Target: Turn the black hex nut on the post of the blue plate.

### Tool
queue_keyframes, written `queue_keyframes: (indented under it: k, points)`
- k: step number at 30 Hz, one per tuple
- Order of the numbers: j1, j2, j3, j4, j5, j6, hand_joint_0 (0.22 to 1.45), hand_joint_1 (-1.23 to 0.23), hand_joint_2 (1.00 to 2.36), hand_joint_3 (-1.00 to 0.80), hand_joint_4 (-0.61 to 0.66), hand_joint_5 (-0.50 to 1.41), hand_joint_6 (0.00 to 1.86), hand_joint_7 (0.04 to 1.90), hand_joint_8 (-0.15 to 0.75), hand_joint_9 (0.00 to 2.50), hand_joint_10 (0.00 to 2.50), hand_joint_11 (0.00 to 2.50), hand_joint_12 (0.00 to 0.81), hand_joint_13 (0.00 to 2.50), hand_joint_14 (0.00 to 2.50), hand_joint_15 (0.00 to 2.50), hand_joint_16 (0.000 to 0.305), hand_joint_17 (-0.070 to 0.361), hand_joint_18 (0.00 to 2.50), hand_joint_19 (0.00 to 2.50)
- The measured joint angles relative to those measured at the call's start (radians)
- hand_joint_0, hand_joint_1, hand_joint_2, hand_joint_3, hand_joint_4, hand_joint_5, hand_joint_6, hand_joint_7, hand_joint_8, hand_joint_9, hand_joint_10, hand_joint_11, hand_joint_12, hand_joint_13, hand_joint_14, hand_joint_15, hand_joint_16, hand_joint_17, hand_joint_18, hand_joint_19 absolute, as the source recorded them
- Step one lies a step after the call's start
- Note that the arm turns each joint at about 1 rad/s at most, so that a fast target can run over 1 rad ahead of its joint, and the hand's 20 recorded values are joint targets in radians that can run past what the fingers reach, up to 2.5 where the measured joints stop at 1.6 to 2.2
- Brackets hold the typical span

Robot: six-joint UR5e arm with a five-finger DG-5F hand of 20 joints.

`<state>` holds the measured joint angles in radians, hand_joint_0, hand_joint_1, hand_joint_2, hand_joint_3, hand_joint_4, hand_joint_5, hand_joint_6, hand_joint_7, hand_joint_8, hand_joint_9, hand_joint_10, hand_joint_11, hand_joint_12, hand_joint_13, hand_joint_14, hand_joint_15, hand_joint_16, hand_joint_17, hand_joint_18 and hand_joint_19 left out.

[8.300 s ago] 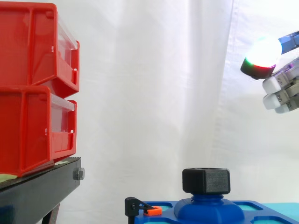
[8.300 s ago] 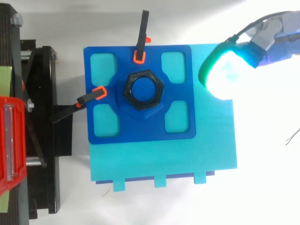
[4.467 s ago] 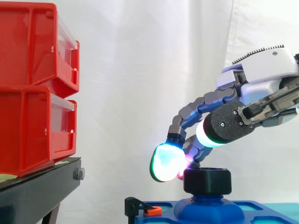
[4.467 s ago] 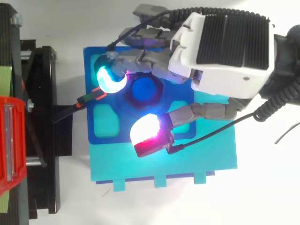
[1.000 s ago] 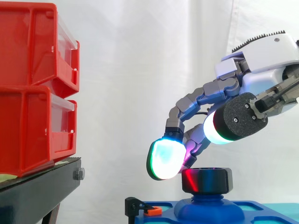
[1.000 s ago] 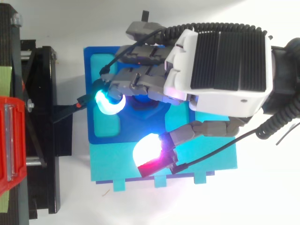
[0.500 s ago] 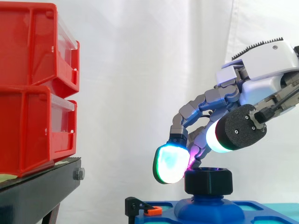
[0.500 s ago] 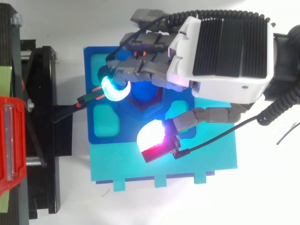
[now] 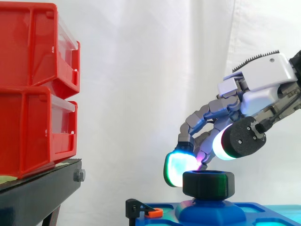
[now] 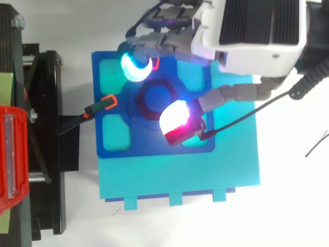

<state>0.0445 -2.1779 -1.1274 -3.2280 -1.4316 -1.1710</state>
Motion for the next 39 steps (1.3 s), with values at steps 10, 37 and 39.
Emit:
queue_keyframes:
  k: [10, 37, 39]
  points:
    - [-0.048, 0.000, 0.035, -0.021, -0.066, -0.007, 0.51, -0.46, 1.00, -0.50, 0.25, -0.17, 0.50, 0.81, 0.320, 0.70, 0.00, 0.05, 0.393, 0.44, 0.00, 0.05, 0.053, 0.120, 0.13, 0.15]
    - [0.037, -0.029, 0.088, -0.006, -0.013, 0.017, 0.50, -0.43, 1.00, -0.50, 0.25, -0.17, 0.50, 0.80, 0.320, 0.69, 0.00, 0.05, 0.399, 0.44, 0.00, 0.05, 0.054, 0.122, 0.14, 0.15]
    - [0.044, -0.029, 0.089, -0.006, -0.011, 0.017, 0.50, -0.43, 1.00, -0.50, 0.25, -0.17, 0.50, 0.80, 0.319, 0.69, 0.00, 0.04, 0.400, 0.44, 0.00, 0.04, 0.054, 0.122, 0.14, 0.15]
